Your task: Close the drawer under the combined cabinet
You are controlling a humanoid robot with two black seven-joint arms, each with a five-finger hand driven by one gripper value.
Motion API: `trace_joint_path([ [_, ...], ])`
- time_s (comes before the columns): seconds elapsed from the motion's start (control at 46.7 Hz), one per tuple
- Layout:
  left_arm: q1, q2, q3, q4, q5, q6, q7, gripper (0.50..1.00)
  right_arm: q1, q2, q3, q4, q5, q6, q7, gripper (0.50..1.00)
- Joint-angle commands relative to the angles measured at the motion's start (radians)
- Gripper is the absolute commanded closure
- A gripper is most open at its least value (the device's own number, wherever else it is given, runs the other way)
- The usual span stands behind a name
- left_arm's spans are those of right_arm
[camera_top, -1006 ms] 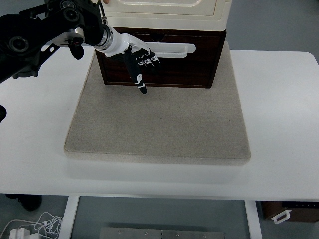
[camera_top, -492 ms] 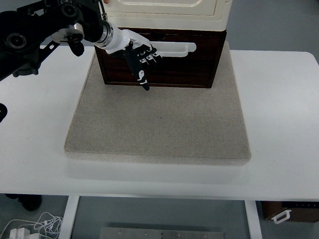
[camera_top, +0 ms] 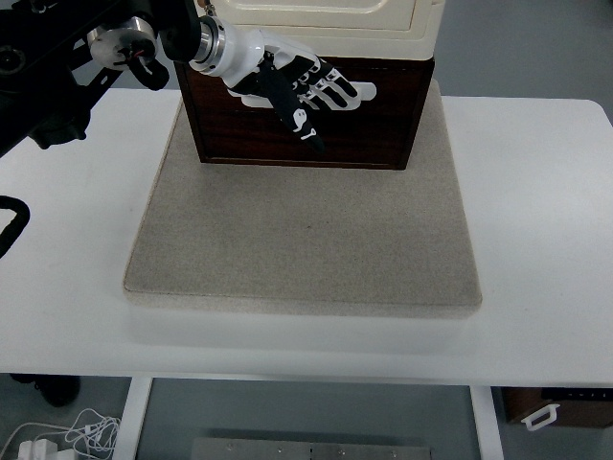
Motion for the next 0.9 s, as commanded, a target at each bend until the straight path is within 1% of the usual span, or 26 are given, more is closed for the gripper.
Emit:
trace_joint_path([
  [0.0, 0.0, -0.002, -0.013, -0.012, -0.075, 0.0, 0.0, 0.504, 0.0, 0.0, 0.0, 0.0, 0.0, 0.0, 0.0, 0.548],
  [0.171, 0.002, -0.02, -0.088, -0.017, -0.18, 0.0, 0.0, 0.504, 0.001, 0.0, 0.0, 0.0, 0.0, 0.0, 0.0, 0.548],
  [0.385, 0.035, -0.069, -0.285, -0.017, -0.226, 0.0, 0.0, 0.504, 0.0, 0.0, 0.0, 0.0, 0.0, 0.0, 0.0, 0.548],
  [0.599, 0.037, -0.131, -0.469, 0.003, -0.27, 0.0, 0.0, 0.504, 0.0, 0.0, 0.0, 0.0, 0.0, 0.0, 0.0, 0.548],
  [0.878, 0.017, -0.183, -0.622, 0.012, -0.333, 0.0, 0.0, 0.501, 0.0, 0.0, 0.0, 0.0, 0.0, 0.0, 0.0, 0.548],
])
